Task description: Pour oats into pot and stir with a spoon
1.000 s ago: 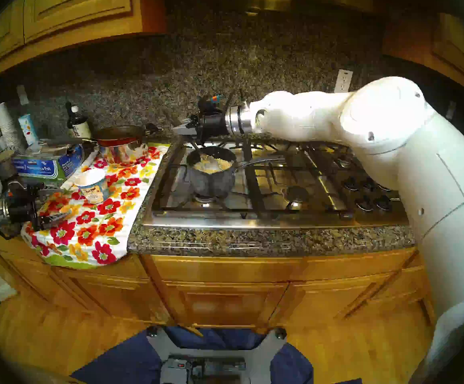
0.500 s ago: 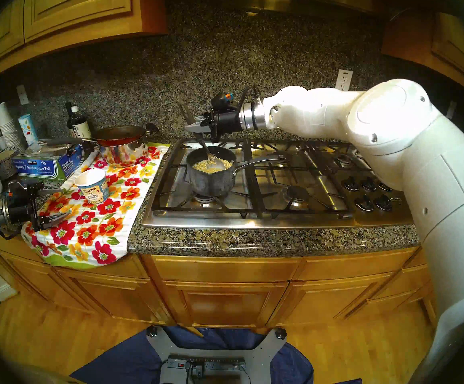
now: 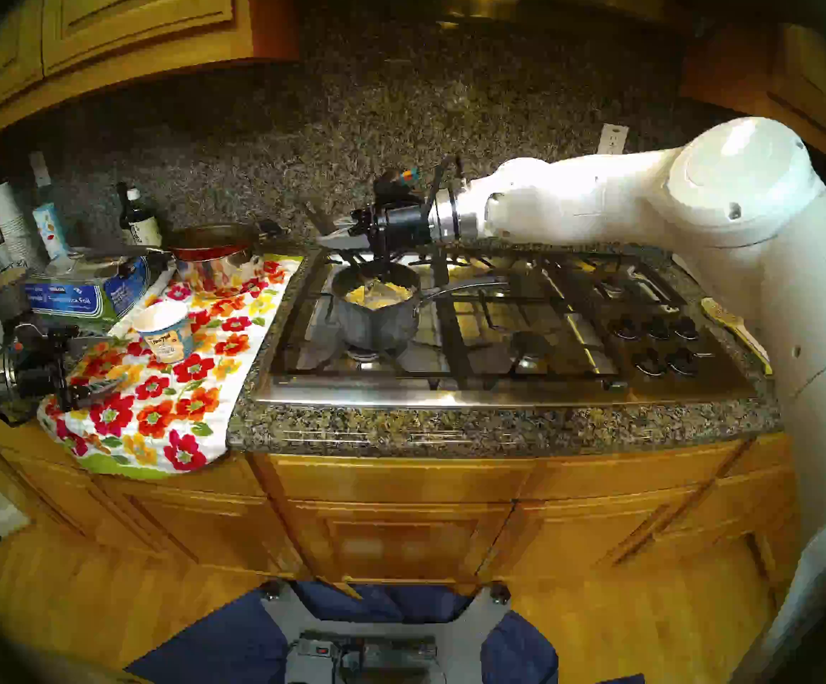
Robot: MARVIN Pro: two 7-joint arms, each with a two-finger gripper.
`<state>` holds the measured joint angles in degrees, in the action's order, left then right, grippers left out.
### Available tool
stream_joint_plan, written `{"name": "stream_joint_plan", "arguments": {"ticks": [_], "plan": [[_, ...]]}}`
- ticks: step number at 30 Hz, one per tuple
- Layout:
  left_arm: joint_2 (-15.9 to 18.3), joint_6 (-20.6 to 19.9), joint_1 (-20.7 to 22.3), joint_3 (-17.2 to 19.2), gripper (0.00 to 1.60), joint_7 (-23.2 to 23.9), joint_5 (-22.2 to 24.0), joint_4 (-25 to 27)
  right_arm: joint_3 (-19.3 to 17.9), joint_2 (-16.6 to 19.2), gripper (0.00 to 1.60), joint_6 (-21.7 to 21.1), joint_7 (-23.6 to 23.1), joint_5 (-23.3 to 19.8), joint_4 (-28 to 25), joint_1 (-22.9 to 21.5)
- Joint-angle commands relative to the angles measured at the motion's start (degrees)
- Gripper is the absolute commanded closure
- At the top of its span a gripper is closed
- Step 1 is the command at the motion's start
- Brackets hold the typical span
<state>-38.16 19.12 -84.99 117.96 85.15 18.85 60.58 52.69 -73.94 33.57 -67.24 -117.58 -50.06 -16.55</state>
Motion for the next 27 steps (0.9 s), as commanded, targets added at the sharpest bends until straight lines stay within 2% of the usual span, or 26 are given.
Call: {"name": "stream_joint_plan", "arguments": {"ticks": [1, 9, 16, 17, 18, 24, 26, 27], "plan": [[1.0, 0.0, 0.9, 0.9, 0.00, -0.1, 1.0, 0.8, -1.7, 0.3, 1.60, 0.7, 3.1, -0.6, -4.2, -5.6], [1.0, 0.0, 0.9, 0.9, 0.00, -0.1, 1.0, 0.8, -1.9, -3.4, 1.60, 0.3, 8.0, -0.6, -1.1, -4.7], [1.1, 0.0, 0.9, 0.9, 0.00, -0.1, 1.1, 0.8, -1.0, -6.6, 1.60, -0.2, 11.1, -0.6, 5.3, -1.5], [1.1, 0.0, 0.9, 0.9, 0.00, -0.1, 1.2, 0.8, -1.0, -7.4, 1.60, -0.3, 10.8, -0.6, 7.6, -0.3], [1.1, 0.0, 0.9, 0.9, 0.00, -0.1, 1.2, 0.8, -0.6, -7.4, 1.60, -0.3, 11.7, -0.4, 7.5, -0.2], [1.1, 0.0, 0.9, 0.9, 0.00, -0.1, 1.2, 0.8, 0.6, -7.1, 1.60, -0.6, 10.7, -0.1, 11.5, 2.4], [1.1, 0.0, 0.9, 0.9, 0.00, -0.1, 1.2, 0.8, 0.5, -7.1, 1.60, -1.1, 8.9, -0.3, 14.2, 3.6], [1.1, 0.0, 0.9, 0.9, 0.00, -0.1, 1.2, 0.8, 0.8, -6.5, 1.60, -0.9, 9.1, -0.1, 13.5, 3.4]]}}
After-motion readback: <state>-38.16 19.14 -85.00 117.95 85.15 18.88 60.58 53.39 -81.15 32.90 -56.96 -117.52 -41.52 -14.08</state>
